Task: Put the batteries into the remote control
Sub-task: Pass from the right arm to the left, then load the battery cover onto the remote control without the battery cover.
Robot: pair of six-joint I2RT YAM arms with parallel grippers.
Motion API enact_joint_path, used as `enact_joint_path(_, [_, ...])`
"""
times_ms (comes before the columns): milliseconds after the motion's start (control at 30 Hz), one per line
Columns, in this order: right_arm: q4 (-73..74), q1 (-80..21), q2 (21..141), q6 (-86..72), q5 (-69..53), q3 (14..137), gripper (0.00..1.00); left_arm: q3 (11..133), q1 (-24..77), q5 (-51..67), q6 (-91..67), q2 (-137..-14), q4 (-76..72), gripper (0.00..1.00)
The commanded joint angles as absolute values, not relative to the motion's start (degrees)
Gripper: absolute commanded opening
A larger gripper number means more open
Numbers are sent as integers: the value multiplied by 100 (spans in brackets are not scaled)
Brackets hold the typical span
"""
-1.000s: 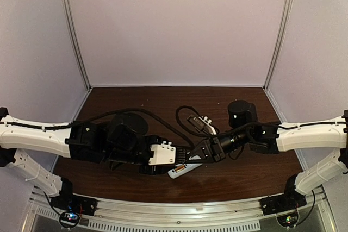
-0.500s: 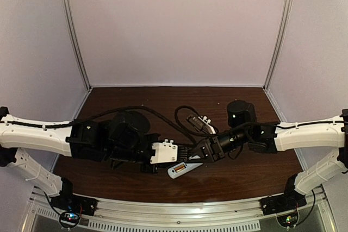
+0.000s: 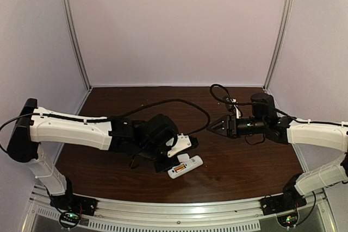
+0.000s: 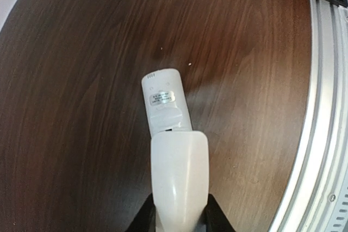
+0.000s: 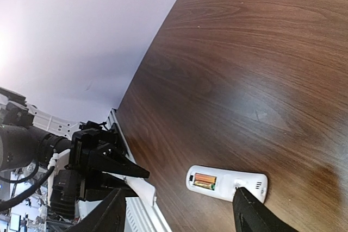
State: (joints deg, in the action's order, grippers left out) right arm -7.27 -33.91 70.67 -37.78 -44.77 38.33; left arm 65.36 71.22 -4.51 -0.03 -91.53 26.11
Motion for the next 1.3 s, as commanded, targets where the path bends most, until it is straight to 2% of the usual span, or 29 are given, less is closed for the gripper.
enact_joint_path(0, [-562, -3294, 7081, -3559, -3980, 3591, 68, 7281, 7016, -444, -1188, -9883, 3393, 16])
enact_joint_path(367, [-1044, -3114, 7511, -3600, -4210, 3345, 62, 7543, 6695, 240, -1616, -10695, 3824, 21])
enact_joint_path(1267, [-1443, -2856, 7638, -3690, -4645, 3088, 60, 8292, 6642, 235, -1536, -11504, 4269, 23])
